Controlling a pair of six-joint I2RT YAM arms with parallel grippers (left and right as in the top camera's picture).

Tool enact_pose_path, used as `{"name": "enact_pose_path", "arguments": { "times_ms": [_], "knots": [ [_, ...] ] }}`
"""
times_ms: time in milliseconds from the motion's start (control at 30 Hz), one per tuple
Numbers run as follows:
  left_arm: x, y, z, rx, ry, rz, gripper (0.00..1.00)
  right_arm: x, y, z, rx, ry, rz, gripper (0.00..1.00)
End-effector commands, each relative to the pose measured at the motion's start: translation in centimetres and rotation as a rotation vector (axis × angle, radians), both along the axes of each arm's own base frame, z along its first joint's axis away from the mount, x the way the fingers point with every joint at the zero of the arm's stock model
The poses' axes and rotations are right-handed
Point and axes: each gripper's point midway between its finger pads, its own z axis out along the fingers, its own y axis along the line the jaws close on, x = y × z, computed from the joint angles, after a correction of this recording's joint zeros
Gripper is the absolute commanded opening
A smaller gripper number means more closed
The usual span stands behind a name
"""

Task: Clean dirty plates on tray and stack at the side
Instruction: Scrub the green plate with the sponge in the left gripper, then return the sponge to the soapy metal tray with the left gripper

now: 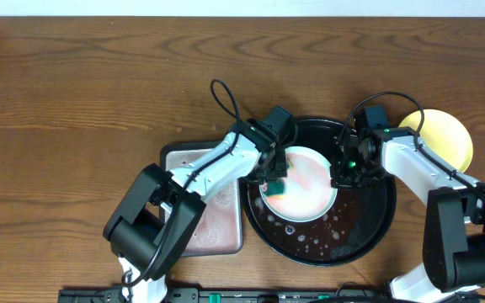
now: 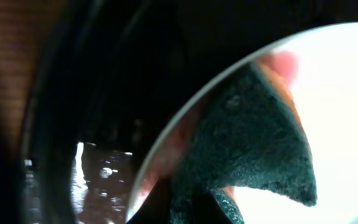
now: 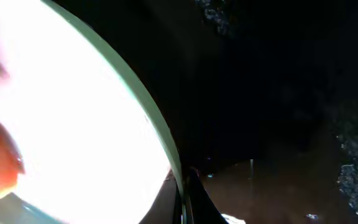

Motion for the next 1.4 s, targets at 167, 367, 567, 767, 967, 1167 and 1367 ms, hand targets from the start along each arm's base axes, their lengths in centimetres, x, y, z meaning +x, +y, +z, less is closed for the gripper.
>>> {"name": "enact_pose_path", "arguments": {
  "times_ms": [167,367,567,767,967,1167,1367],
  "knots": [
    [1.1,4.0,2.8,0.210,-0.047,-0.015,0.08,0.2,-1.4,-0.6,-0.073,0.006,-0.032,0.01],
    [0.5,2.8,8.7,0.065,-0.125,-0.055,0.07,0.1,-1.8,-0.7,-0.096,0.006,-0.033,0.01],
    [-1.5,6.4,12.6,0.104,-0.143,-0.086,0.07,0.1,-1.8,-0.7,-0.095,0.001,-0.014,0.01],
    [-2.2,13.8,10.9,0.307,-0.071,0.026,0.07,0.5,-1.7,-0.7,-0.090,-0.029,0.034,0.01],
    [-4.0,15.4,5.3,0.255,0.033,0.087,0.07,1.7,-0.4,-0.1,-0.016,-0.091,0.069,0.01],
    [-4.4,14.7,5.3,0.149,0.063,0.083,0.50,2.3,-0.5,3.6,-0.070,-0.202,0.062,0.01],
    [-4.0,14.5,8.0,0.087,-0.023,0.093,0.70,2.0,-1.2,10.1,-0.269,-0.435,0.090,0.01]
  ]
}}
